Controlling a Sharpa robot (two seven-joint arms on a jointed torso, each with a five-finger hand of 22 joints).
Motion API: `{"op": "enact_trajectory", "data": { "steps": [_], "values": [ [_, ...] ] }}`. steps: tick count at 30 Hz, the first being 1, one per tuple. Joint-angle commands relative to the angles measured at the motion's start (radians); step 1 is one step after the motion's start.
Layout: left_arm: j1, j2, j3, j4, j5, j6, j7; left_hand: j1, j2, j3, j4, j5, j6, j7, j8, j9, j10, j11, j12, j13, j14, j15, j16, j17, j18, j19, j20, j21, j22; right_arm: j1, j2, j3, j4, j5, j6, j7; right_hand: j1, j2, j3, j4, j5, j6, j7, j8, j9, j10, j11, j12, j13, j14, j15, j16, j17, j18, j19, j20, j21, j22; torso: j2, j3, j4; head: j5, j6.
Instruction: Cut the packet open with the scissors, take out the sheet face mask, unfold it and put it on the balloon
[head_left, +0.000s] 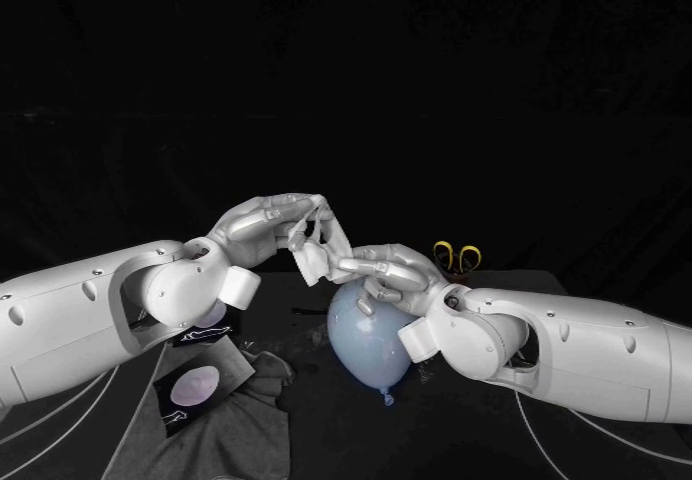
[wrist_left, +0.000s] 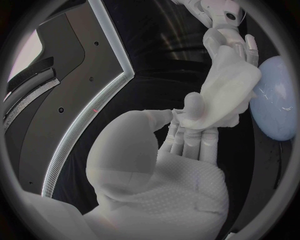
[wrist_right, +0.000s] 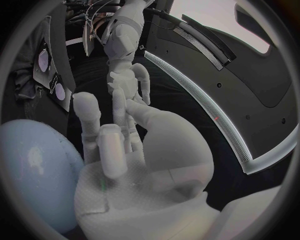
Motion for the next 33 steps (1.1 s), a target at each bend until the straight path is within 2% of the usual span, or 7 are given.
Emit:
{"op": "enact_trajectory", "data": {
  "steps": [1, 10, 16, 25, 29, 31, 33],
  "values": [
    [-0.001, 0.002, 0.001, -0.002, -0.012, -0.036, 0.016, -0.005, -0.013, -0.025, 0.002, 0.002, -0.006, 0.076, -0.014, -0.02, -0.008, 0.0, 0.008, 0.002, -0.014, 0.002, -0.005, -0.013, 0.012, -0.012, 0.003, -0.007, -0.004, 0.0, -0.005, 0.001, 0.011, -0.019, -0.003, 0.021, -0.004, -0.008, 0.008, 0.0, 0.006, 0.007, 0.001, 0.005, 0.002, 0.013, -0.005, -0.006, -0.001, 0.034, -0.004, 0.003, 0.001, 0.005, 0.001, -0.008, 0.005, 0.0, 0.0, -0.0002, -0.0003, 0.003, 0.0],
    [-0.003, 0.001, 0.0, -0.004, -0.148, -0.073, -0.012, -0.024, -0.045, -0.107, 0.016, 0.002, 0.012, 0.078, -0.029, -0.065, -0.014, 0.002, 0.02, 0.003, -0.052, 0.008, -0.021, -0.051, 0.012, -0.04, 0.012, -0.04, -0.025, 0.0, -0.018, 0.005, 0.032, -0.023, -0.027, 0.032, -0.005, -0.009, 0.013, -0.001, 0.006, 0.007, 0.0, 0.006, 0.003, 0.014, -0.006, -0.008, -0.001, 0.034, -0.005, 0.003, 0.0, 0.005, 0.001, -0.008, 0.005, 0.0, 0.0, 0.0003, -0.0003, 0.0, 0.001],
    [-0.007, 0.004, 0.0, -0.007, -0.272, -0.105, -0.039, -0.077, -0.109, -0.217, 0.061, 0.002, 0.034, 0.059, -0.034, -0.096, -0.016, -0.01, 0.033, 0.004, -0.045, 0.002, -0.003, -0.067, 0.015, -0.026, 0.011, -0.058, -0.042, 0.004, -0.023, 0.01, 0.036, -0.026, -0.037, 0.035, -0.005, -0.01, 0.015, -0.001, 0.006, 0.007, 0.0, 0.007, 0.003, 0.015, -0.006, -0.009, -0.001, 0.034, -0.005, 0.003, 0.001, 0.006, 0.001, -0.008, 0.004, 0.0, -0.001, 0.0001, -0.0005, 0.0, 0.001],
    [-0.016, 0.01, 0.0, -0.01, -0.382, -0.123, -0.083, -0.057, -0.102, -0.421, 0.148, 0.002, 0.009, 0.028, -0.085, -0.172, -0.016, -0.035, 0.055, 0.003, 0.017, -0.023, 0.079, -0.082, 0.013, 0.046, -0.015, -0.036, -0.041, 0.014, -0.021, 0.015, 0.033, -0.031, -0.046, 0.036, -0.006, -0.012, 0.021, -0.003, 0.006, 0.007, 0.0, 0.008, 0.004, 0.018, -0.006, -0.011, -0.001, 0.035, -0.006, 0.004, 0.004, 0.005, 0.002, -0.009, 0.007, 0.002, 0.0, -0.0006, -0.0001, -0.001, -0.003],
    [-0.018, 0.012, 0.0, -0.017, -0.408, -0.149, -0.106, -0.032, -0.045, -0.628, 0.167, 0.002, -0.012, 0.043, -0.113, -0.215, -0.024, -0.031, 0.058, 0.002, 0.015, -0.019, 0.103, -0.106, 0.012, 0.05, -0.014, -0.03, -0.04, 0.022, -0.022, 0.017, 0.029, -0.033, -0.049, 0.035, -0.006, -0.012, 0.021, -0.003, 0.006, 0.007, 0.0, 0.008, 0.004, 0.018, -0.006, -0.011, -0.001, 0.035, -0.006, 0.004, 0.004, 0.005, 0.002, -0.009, 0.007, 0.002, 0.0, -0.0008, 0.0006, 0.0, -0.006],
    [-0.019, 0.014, 0.0, -0.023, -0.417, -0.164, -0.115, -0.038, -0.029, -0.725, 0.169, 0.003, -0.027, 0.061, -0.118, -0.226, -0.031, -0.015, 0.057, 0.002, 0.01, -0.007, 0.112, -0.115, 0.01, 0.046, -0.005, -0.029, -0.039, 0.025, -0.023, 0.017, 0.029, -0.035, -0.049, 0.034, -0.006, -0.013, 0.024, -0.004, 0.006, 0.007, 0.0, 0.009, 0.004, 0.019, -0.006, -0.011, -0.001, 0.035, -0.006, 0.004, 0.006, 0.005, 0.001, -0.009, 0.006, 0.001, -0.001, -0.0005, 0.0008, 0.0, -0.007],
    [-0.019, 0.016, 0.0, -0.03, -0.424, -0.178, -0.122, -0.05, -0.058, -0.818, 0.174, 0.005, -0.041, 0.067, -0.116, -0.233, -0.052, -0.008, 0.051, 0.001, -0.024, 0.001, 0.104, -0.127, 0.01, 0.023, 0.003, -0.043, -0.046, 0.027, -0.024, 0.017, 0.03, -0.036, -0.049, 0.033, -0.006, -0.013, 0.024, -0.004, 0.006, 0.007, 0.0, 0.009, 0.004, 0.019, -0.006, -0.011, -0.001, 0.035, -0.006, 0.004, 0.006, 0.005, 0.001, -0.009, 0.006, 0.001, -0.001, -0.0003, 0.0003, 0.002, -0.007]
  ]
}}
